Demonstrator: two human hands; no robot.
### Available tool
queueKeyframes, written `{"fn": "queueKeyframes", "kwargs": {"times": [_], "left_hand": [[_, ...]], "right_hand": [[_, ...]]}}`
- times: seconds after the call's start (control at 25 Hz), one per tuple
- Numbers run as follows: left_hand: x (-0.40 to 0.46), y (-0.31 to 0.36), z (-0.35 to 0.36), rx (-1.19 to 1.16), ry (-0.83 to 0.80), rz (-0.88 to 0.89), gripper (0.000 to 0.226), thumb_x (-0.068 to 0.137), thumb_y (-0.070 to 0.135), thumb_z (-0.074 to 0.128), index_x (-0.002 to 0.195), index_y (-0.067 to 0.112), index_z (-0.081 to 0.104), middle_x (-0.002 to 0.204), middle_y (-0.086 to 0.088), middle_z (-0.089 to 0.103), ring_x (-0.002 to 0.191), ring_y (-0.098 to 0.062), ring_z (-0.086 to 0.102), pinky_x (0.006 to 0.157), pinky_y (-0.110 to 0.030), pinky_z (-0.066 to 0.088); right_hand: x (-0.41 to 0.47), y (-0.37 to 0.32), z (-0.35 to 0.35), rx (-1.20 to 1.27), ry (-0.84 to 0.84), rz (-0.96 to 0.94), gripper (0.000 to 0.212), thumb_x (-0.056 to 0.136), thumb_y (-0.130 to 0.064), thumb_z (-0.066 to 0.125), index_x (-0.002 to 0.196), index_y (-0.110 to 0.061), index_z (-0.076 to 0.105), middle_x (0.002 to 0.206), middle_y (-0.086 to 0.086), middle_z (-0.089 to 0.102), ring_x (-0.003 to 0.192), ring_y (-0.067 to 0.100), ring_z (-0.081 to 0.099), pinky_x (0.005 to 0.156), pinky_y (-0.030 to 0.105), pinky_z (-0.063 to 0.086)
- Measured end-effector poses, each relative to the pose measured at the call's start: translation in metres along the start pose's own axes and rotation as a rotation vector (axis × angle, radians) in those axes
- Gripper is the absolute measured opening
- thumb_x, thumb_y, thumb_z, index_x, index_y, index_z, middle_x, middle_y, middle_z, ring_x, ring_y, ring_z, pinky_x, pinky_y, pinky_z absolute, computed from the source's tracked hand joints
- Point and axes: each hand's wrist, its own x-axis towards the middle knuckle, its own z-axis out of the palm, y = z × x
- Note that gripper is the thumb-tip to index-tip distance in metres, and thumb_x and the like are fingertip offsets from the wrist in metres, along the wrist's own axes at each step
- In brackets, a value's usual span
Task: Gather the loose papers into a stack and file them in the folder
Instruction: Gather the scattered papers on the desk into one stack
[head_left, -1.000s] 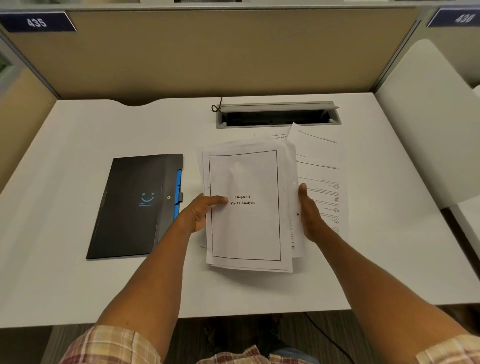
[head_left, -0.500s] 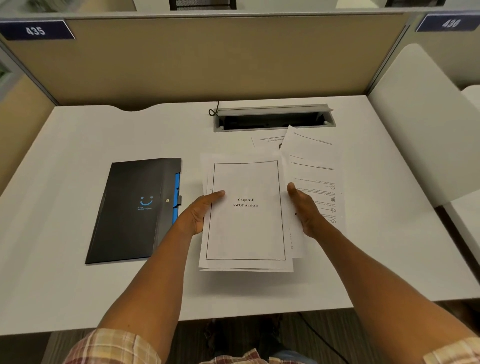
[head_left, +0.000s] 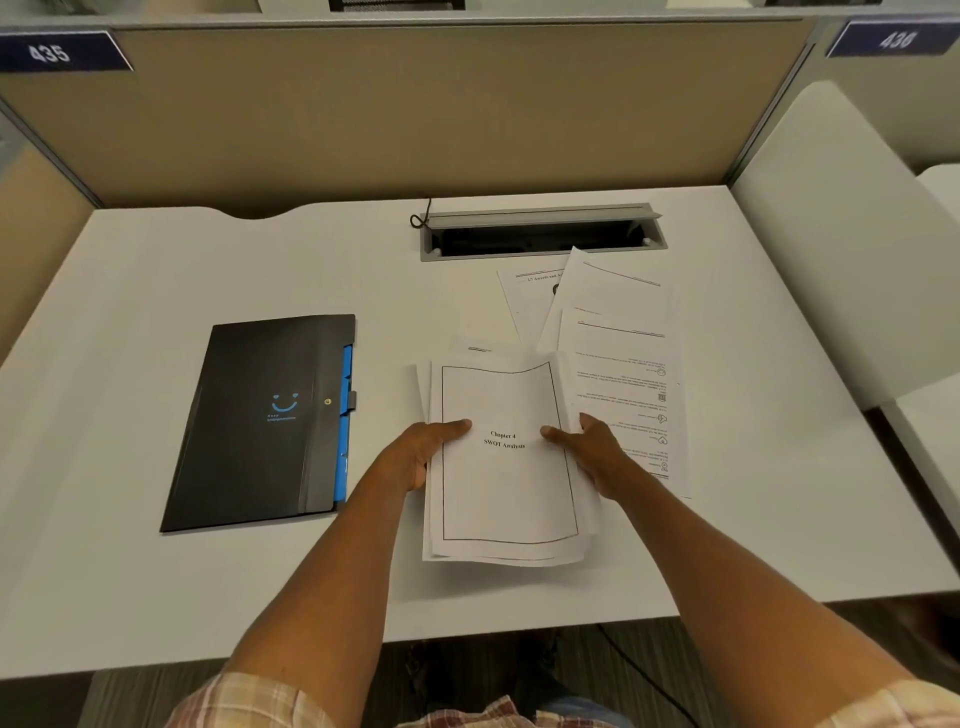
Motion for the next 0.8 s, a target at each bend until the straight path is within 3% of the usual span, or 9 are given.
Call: {"fn": "queueKeyframes", "kwargs": {"times": [0.12,0.24,0.4,0.56,0.8], "left_hand": [[0.000,0.004,-0.002,0.032,0.061,0.128,0.048,0.074,0.024,0.083,0.114,0.007,0.063,0.110,-0.015,0.070,0.088,-0.024,0.073,0.072,-0.040,0.060],[-0.004,0.017,0.000,0.050,0.095,0.316,0.039,0.075,0.028,0.082,0.107,0.018,0.062,0.107,-0.002,0.069,0.101,-0.019,0.067,0.094,-0.035,0.049],[-0.012,0.054,0.012,0.062,0.065,0.595,0.030,0.076,0.026,0.082,0.102,0.024,0.068,0.101,0.007,0.074,0.097,-0.011,0.070,0.080,-0.023,0.053],[-0.018,0.084,0.026,0.117,0.166,0.807,0.023,0.078,0.030,0.080,0.096,0.031,0.066,0.094,0.012,0.072,0.088,-0.004,0.069,0.073,-0.019,0.055],[-0.014,0.089,0.028,0.191,0.117,0.872,0.033,0.080,0.021,0.079,0.105,0.032,0.062,0.099,0.011,0.069,0.093,-0.006,0.064,0.074,-0.020,0.055]], "right_hand": [[0.000,-0.005,-0.004,-0.025,-0.044,-0.049,0.031,0.078,-0.006,0.077,0.106,-0.014,0.069,0.101,0.010,0.075,0.090,0.027,0.072,0.077,0.040,0.060],[-0.002,-0.022,-0.010,0.059,0.020,-0.195,0.030,0.080,-0.002,0.074,0.107,-0.016,0.068,0.105,0.012,0.074,0.098,0.033,0.070,0.086,0.046,0.058],[-0.004,-0.059,-0.019,0.134,0.079,-0.356,0.028,0.082,-0.001,0.072,0.105,-0.016,0.068,0.100,0.006,0.075,0.089,0.022,0.073,0.078,0.037,0.061],[-0.001,-0.098,-0.025,0.103,0.163,-0.529,0.029,0.085,-0.009,0.073,0.112,-0.014,0.066,0.104,0.004,0.073,0.093,0.016,0.071,0.078,0.028,0.059],[0.002,-0.096,-0.019,0.060,0.240,-0.527,0.040,0.082,-0.009,0.076,0.120,-0.008,0.061,0.111,0.012,0.068,0.103,0.031,0.065,0.091,0.045,0.056]]}}
